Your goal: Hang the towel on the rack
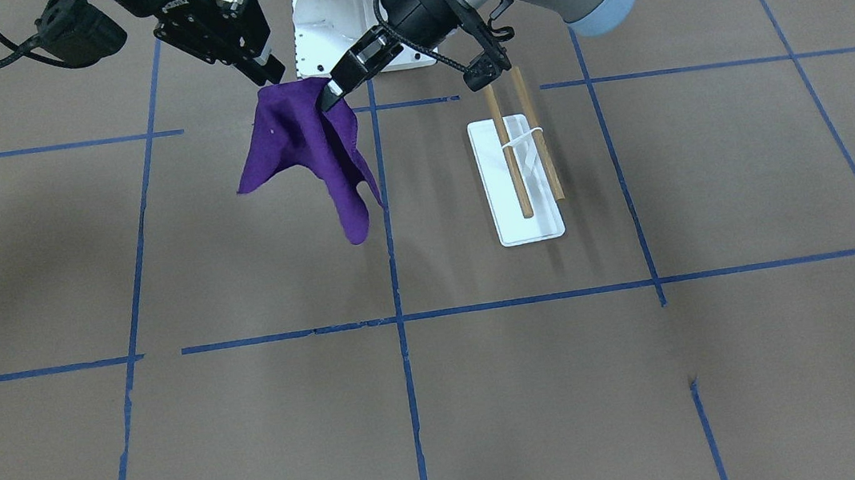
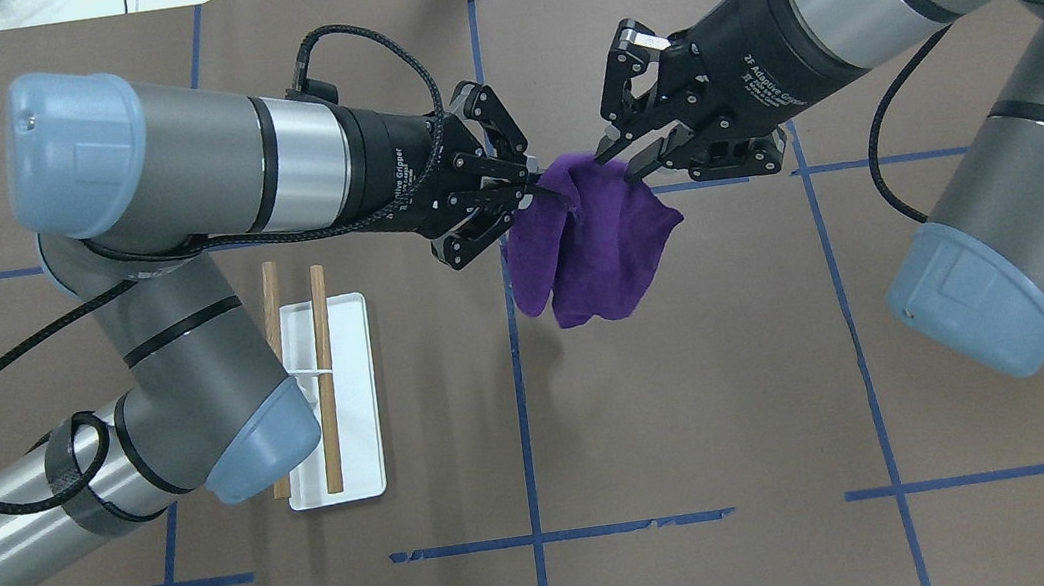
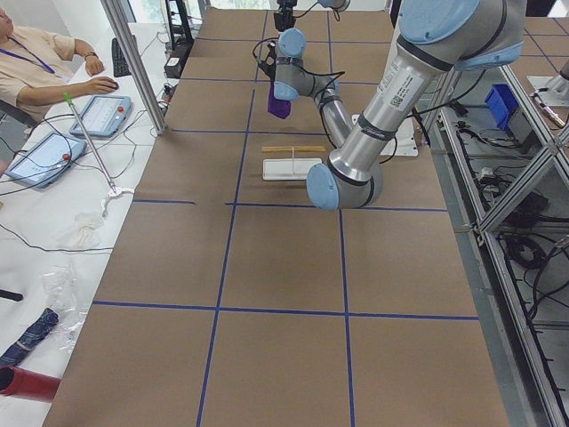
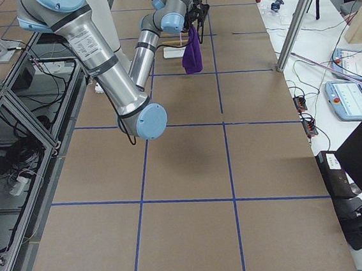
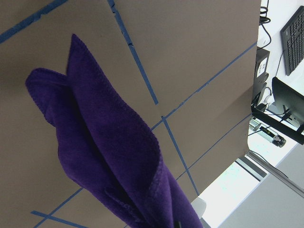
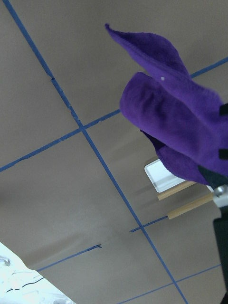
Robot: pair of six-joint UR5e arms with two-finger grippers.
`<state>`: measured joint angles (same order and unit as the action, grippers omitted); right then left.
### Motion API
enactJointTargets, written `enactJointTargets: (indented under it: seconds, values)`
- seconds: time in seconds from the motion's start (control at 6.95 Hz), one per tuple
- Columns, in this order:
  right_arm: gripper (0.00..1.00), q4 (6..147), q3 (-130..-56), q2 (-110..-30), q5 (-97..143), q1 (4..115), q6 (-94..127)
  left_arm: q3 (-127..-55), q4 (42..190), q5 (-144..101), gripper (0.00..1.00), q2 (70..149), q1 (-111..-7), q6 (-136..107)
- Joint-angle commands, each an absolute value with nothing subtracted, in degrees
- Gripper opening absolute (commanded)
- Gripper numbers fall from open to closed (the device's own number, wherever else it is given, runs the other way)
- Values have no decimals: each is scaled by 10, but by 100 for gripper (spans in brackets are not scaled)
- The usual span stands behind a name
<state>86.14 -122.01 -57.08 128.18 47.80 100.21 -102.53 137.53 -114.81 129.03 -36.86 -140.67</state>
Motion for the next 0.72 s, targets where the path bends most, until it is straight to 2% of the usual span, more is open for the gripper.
enactJointTargets:
  seconds: [0.0,0.29,0.58]
  values:
    - [100,860,-1219,-596,1281,496,992,-1078,1375,-1149,0,1232,-373,-1251]
    - [100,860,-1213,-613,1279,523,952,-1113,1375,-1146,0,1175,-363,-1126]
    - [100,859,-1195,-619,1262,532,916,-1149,1375,-1147,0,1077,-363,-1092]
